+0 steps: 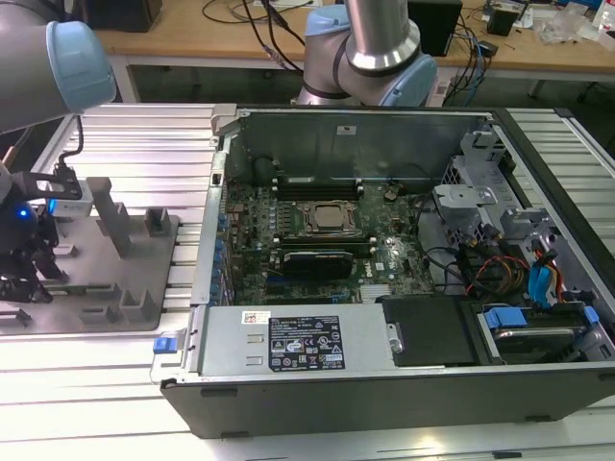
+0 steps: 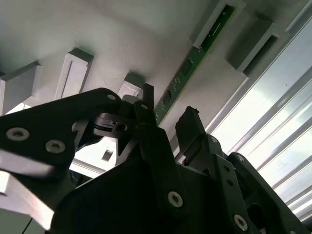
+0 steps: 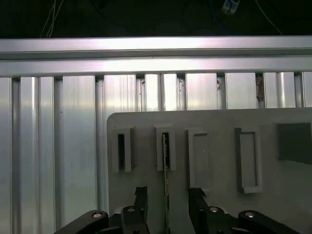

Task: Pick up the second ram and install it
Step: 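Pick up the second ram and move it above second insertion slot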

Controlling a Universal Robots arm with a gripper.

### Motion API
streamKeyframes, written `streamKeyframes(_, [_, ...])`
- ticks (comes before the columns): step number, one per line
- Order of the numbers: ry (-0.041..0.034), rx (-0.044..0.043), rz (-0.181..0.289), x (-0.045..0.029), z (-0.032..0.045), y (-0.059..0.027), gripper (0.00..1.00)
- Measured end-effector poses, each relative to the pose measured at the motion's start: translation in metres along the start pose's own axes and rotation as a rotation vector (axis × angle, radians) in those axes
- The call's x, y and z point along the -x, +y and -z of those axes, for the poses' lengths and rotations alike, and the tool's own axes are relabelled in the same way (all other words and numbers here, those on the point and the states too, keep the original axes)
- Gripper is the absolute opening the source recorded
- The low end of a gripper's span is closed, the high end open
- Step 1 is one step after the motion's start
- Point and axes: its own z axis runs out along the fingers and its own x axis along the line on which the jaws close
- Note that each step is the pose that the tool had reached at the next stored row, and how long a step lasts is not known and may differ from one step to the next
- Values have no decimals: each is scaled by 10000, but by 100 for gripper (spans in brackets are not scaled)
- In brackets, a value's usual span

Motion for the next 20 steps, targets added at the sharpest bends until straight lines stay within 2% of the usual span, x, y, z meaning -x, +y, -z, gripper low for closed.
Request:
streamKeyframes(1, [0, 0, 0, 0, 0, 0, 37])
streamKeyframes(3, [0, -1, 0, 0, -2, 0, 36])
streamKeyframes(4, [0, 0, 0, 0, -2, 0, 28])
streamKeyframes(6, [0, 0, 0, 0, -3, 0, 27])
streamKeyframes(7, [0, 0, 0, 0, -3, 0, 19])
streamKeyframes(20, [-2, -2, 0, 1, 26, -31, 19])
